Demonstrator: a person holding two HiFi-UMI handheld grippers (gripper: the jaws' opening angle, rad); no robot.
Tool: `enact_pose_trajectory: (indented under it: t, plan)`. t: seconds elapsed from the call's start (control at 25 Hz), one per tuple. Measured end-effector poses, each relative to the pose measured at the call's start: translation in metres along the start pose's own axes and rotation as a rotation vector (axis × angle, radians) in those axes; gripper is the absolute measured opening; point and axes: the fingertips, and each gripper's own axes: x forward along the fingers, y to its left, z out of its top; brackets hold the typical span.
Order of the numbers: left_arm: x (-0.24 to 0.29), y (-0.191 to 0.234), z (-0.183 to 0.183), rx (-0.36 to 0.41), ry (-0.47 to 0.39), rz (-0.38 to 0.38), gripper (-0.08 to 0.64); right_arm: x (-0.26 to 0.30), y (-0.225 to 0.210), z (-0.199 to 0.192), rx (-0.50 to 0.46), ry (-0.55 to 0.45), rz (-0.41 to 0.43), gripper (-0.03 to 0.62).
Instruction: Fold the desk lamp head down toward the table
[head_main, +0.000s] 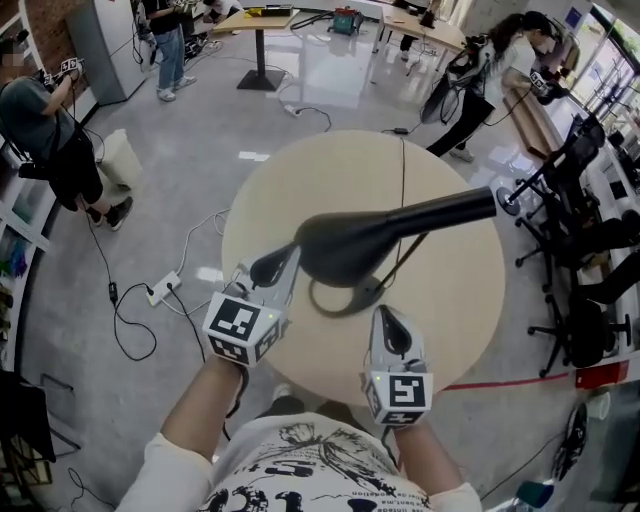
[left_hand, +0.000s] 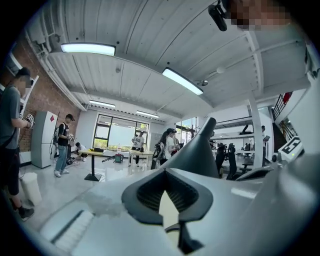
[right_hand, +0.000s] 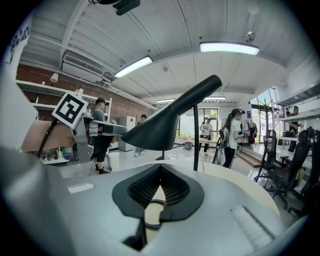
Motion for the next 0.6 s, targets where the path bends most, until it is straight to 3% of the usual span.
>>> enact_pose_trajectory:
  t: [0.36, 0.6]
  plan:
    - [0.018, -0.025, -0.014, 0.004, 0.044, -0.066, 0.003, 0.000, 0.000, -0.013, -0.004, 0.038, -0.022, 0.009]
    - [0.025, -0.034, -0.023, -0.012, 0.063, -0.092, 0.001, -0.004, -0.002, -0.026, 0.048, 0.072, -0.049, 0.009]
